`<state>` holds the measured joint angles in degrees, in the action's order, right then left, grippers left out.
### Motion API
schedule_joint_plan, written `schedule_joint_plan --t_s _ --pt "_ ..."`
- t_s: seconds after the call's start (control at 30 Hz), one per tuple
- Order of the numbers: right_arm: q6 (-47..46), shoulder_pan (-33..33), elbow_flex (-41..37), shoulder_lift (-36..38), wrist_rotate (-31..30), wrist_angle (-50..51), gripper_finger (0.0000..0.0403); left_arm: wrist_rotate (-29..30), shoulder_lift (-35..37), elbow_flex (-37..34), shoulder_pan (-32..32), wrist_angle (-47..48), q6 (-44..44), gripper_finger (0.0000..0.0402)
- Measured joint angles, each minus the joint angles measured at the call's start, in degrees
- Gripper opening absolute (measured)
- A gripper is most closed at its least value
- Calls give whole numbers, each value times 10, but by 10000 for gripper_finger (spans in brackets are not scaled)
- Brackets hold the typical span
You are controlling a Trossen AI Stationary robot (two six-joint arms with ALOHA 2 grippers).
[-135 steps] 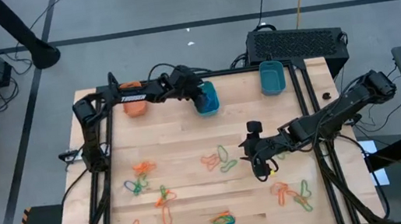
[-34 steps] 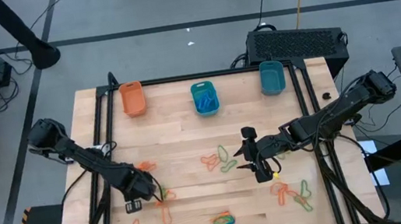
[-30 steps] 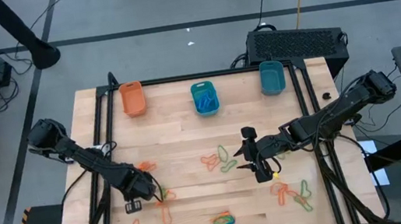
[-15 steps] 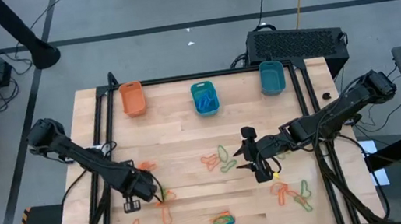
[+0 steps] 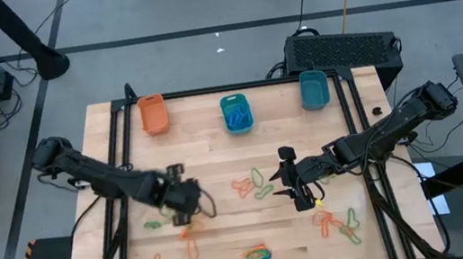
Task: Sort rubber bands into baskets
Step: Put the blue rubber band into the light blue bin
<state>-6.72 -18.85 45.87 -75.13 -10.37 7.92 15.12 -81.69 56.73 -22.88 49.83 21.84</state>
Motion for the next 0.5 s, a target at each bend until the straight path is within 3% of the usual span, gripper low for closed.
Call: schedule_joint_plan --t_s 0.27,0.5 --pt "2 1 0 0 -10 4 192 -12 0 0 173 -212 -246 1" --pt "2 1 0 0 -127 13 192 -163 -12 0 355 -380 -298 1"
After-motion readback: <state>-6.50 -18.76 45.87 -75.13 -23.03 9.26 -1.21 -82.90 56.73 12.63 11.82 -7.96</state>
